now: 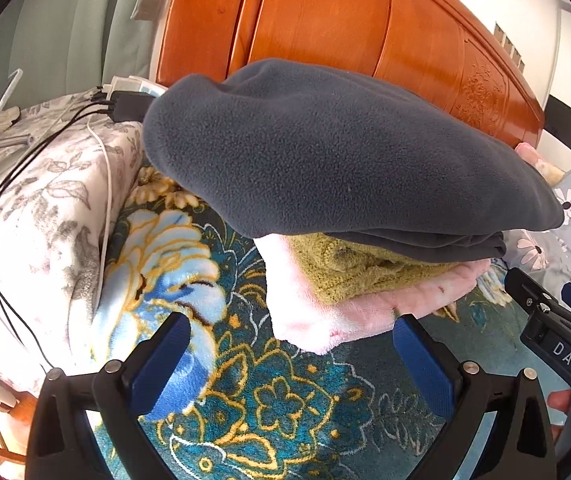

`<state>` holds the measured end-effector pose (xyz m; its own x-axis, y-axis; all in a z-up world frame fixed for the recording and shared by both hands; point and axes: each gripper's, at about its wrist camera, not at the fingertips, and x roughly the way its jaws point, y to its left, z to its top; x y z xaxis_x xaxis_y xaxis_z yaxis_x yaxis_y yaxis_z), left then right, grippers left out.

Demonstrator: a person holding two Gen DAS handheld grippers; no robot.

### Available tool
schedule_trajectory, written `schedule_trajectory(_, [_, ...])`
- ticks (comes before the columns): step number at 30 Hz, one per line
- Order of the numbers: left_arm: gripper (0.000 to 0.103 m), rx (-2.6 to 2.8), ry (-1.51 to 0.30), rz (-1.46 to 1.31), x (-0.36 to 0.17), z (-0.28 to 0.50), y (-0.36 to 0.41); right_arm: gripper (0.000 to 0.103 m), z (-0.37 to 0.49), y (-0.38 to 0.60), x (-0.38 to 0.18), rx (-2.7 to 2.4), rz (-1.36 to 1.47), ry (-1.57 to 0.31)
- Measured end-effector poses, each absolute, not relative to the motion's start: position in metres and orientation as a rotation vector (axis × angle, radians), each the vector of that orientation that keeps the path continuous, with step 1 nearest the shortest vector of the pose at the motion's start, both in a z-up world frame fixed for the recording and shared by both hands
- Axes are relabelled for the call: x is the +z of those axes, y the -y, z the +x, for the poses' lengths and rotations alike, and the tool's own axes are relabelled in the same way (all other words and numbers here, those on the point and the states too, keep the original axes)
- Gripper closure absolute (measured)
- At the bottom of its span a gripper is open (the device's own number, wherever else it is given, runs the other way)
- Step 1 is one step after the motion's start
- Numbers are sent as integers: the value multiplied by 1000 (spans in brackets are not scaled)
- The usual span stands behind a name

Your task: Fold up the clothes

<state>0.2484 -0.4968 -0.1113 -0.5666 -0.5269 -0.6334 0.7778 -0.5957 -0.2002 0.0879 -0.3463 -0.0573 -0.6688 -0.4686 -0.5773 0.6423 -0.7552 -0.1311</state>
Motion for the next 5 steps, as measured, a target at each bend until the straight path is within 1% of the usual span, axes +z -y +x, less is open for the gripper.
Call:
schedule_trajectory(2, [0, -2175, -559, 653, -108, 249, 492, 7, 88, 347, -57, -2375, 701, -435])
schedule_trajectory(5, [0, -2197, -547, 652, -107, 249, 492, 7, 88, 347, -57, -2375, 702, -438])
